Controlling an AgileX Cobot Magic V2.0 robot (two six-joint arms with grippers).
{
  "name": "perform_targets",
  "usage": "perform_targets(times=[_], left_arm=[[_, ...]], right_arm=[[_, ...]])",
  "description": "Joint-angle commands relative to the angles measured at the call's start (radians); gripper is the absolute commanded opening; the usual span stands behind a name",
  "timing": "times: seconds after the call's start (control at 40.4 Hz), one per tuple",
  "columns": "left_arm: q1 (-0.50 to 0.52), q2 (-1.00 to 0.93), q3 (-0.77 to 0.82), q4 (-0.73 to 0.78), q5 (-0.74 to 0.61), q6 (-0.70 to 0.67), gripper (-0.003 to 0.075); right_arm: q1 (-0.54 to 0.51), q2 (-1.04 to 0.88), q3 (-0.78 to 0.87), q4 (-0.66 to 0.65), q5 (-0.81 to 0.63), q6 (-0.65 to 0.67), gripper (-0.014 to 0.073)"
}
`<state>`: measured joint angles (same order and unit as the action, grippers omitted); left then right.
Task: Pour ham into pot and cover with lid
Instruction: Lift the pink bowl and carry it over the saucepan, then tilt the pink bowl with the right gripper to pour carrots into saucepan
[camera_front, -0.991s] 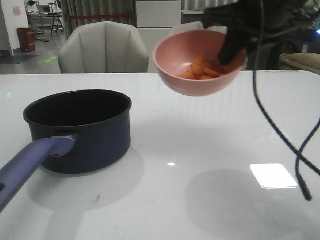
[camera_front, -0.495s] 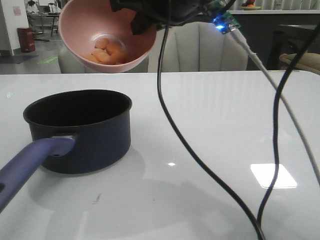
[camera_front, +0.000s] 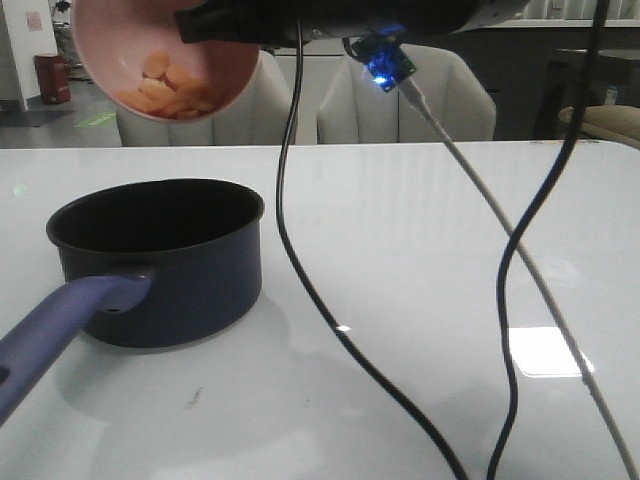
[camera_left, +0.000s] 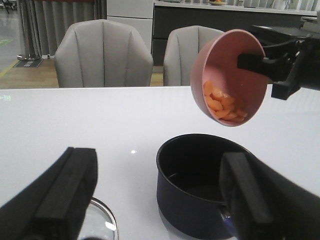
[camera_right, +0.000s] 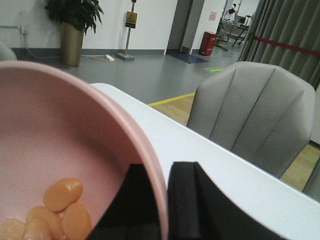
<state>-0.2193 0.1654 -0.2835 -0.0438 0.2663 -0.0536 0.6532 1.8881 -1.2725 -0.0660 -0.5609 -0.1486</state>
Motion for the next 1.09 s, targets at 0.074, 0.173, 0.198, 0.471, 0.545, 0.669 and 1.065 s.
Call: perform_targets(times=[0.074, 0.173, 0.198, 0.471, 0.545, 0.669, 1.065], left_arm=[[-0.006, 0.009, -0.029, -0.005, -0.079, -0.012, 0.0549], [-0.006, 0.009, -0.029, -0.005, -0.079, -0.012, 0.0549], [-0.006, 0.009, -0.029, -0.005, -0.079, -0.012, 0.0549], [-0.006, 0.009, -0.029, -0.005, -0.079, -0.012, 0.0549], [-0.006, 0.009, -0.029, -0.005, -0.079, -0.012, 0.0549], [-0.006, 0.009, -0.029, -0.005, -0.079, -0.012, 0.0549], [-0.006, 0.009, -0.029, -0.005, -0.079, -0.012, 0.0549]], right_arm=[[0.042, -0.058, -0.038, 0.1, -0.082, -0.245, 0.0141], [0.075, -0.058, -0.038, 0.205, -0.068, -0.467, 0.0141], [0.081, -0.057, -0.038, 0.242, -0.071, -0.513, 0.0141], [0.113, -0.053, -0.039, 0.414, -0.187, -0.82, 0.0141], [0.114, -0.049, -0.039, 0.399, -0.189, -0.826, 0.0141], [0.128, -0.034, -0.039, 0.389, -0.198, -0.903, 0.0141], [0.173, 0.035, -0.039, 0.364, -0.294, -1.282, 0.0139]])
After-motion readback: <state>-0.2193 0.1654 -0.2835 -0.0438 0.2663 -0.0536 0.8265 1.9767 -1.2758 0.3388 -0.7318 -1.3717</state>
